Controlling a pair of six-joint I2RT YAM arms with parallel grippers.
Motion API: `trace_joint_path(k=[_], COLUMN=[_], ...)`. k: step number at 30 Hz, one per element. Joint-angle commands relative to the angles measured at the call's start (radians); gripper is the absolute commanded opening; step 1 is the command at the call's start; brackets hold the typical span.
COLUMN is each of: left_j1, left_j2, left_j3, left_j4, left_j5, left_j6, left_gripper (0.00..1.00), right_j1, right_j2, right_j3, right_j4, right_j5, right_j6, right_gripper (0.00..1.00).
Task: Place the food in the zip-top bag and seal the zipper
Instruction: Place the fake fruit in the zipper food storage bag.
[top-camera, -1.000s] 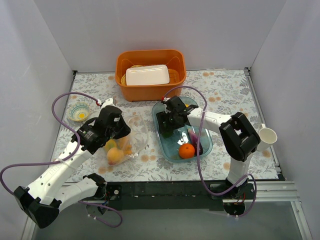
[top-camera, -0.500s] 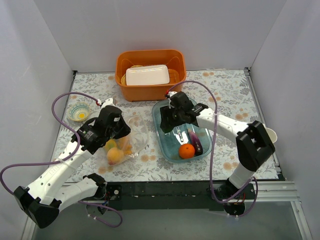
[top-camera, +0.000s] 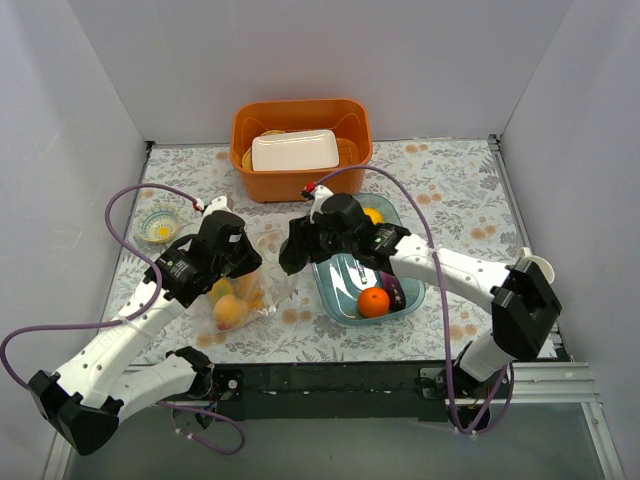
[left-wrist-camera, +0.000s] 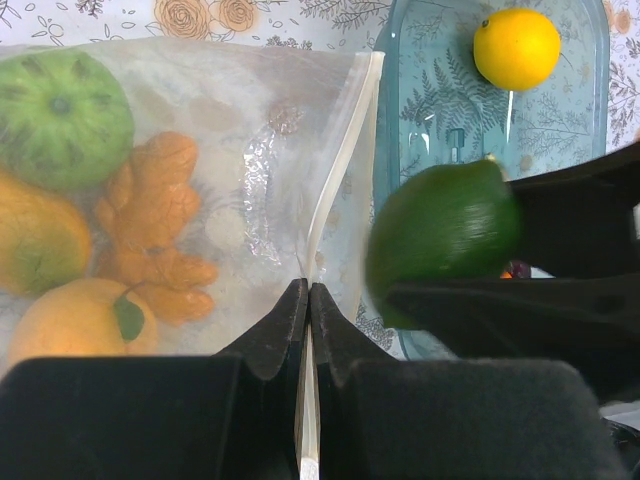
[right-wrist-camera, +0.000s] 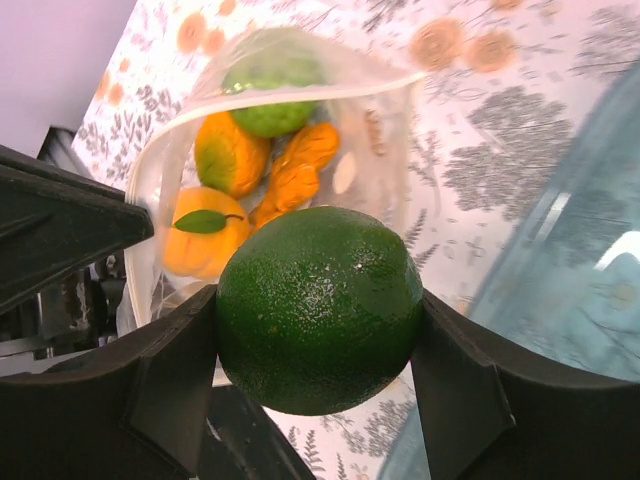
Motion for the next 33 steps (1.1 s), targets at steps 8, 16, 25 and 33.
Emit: trace_joint_path(k=[8,16,25,33], left_j1=[0.004,0.004,0.004,0.004], left_j2=[-0.019,-0.023,-0.022,-0.029], left_j3=[0.022,0.024,0.033,0.030], left_j4=[-0.010,-0.004,-0.005,-0.005], left_j5=[-0.029,-0.032,-0.040,-0.043], left_j6=[0.002,-0.001,0.002,0.001], left_gripper=[0.00,0.00,0.00,0.00], right_j1=[0.070,0.070,0.070,0.047], right_j2=[0.182,0.242,0.214,0.038], right_j3=[0.125,0.220,0.199,0.101], right_j4=[0.094,0.087,0.065,-0.015], right_j5=[-0.080,-0.248,-0.258,0.010], right_j6=[0.023,-0.058,-0.107,-0.121], right_gripper=[0.61,0.83,0.97,0.97])
